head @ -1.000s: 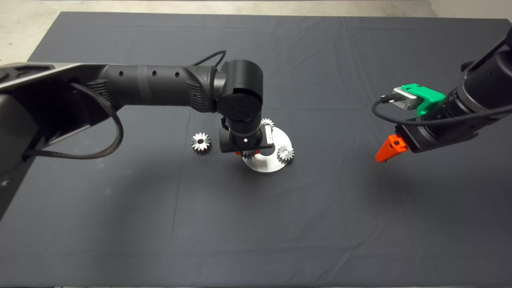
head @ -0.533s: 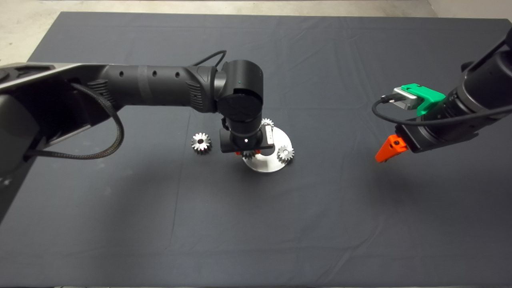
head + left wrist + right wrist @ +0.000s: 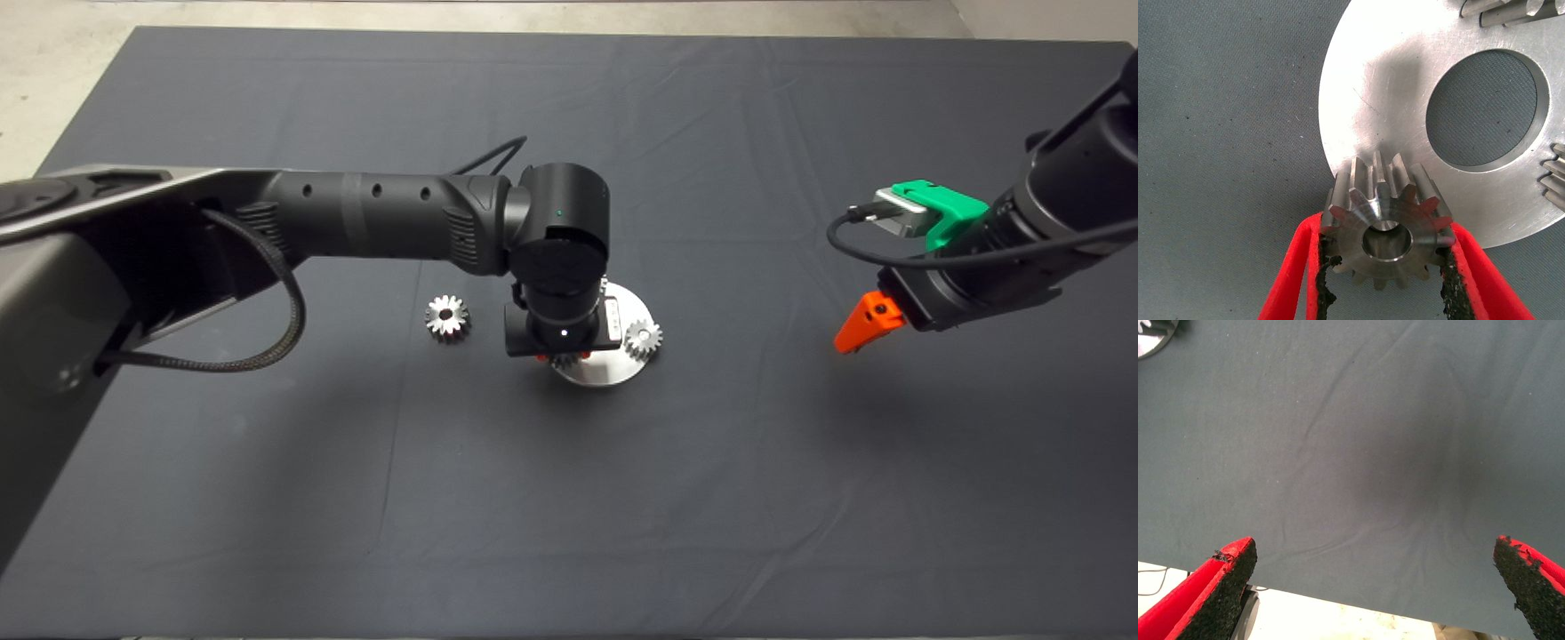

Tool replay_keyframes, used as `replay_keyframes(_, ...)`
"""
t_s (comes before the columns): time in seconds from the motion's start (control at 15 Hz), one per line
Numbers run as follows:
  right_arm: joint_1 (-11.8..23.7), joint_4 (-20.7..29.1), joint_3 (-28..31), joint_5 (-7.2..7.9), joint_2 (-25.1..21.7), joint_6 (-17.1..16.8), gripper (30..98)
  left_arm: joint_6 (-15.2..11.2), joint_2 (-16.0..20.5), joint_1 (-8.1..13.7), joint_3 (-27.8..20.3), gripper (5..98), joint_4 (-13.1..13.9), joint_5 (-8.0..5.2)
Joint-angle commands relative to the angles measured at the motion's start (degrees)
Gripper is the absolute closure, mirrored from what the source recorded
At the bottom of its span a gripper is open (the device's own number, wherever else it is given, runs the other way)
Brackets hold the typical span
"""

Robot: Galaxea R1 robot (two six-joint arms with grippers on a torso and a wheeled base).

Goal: Remove an incorrectly installed larger gear and replace it with the correct smaller gear

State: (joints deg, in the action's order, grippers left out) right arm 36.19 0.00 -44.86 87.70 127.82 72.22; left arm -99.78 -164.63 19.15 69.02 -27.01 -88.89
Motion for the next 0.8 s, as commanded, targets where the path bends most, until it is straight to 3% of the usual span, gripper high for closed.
replay_keyframes(0.0,1.34,1.76,-0.3,4.94,0.73,-0.59,34.5,0.04,1.55,-1.92,0.22,71.4,-0.33,-3.74)
replay_keyframes(0.2,1.25,1.67,-0.39,5.03,1.16,-0.59,34.5,0.92,2.5,-1.92,0.13,68.7,-0.24,-3.74)
replay_keyframes(0.4,1.16,1.67,-0.74,5.03,1.96,-0.56,34.5,3.62,2.51,-1.48,0.13,64.5,0.41,-3.65)
replay_keyframes(0.6,1.08,1.67,-0.74,4.94,2.22,-0.5,34.5,4.33,2.34,-1.03,0.04,60.5,4.37,-3.92)
replay_keyframes(0.73,0.99,1.67,-0.71,5.03,2.31,-0.5,34.5,4.51,1.84,2.38,-0.45,55.2,6.71,-4.09)
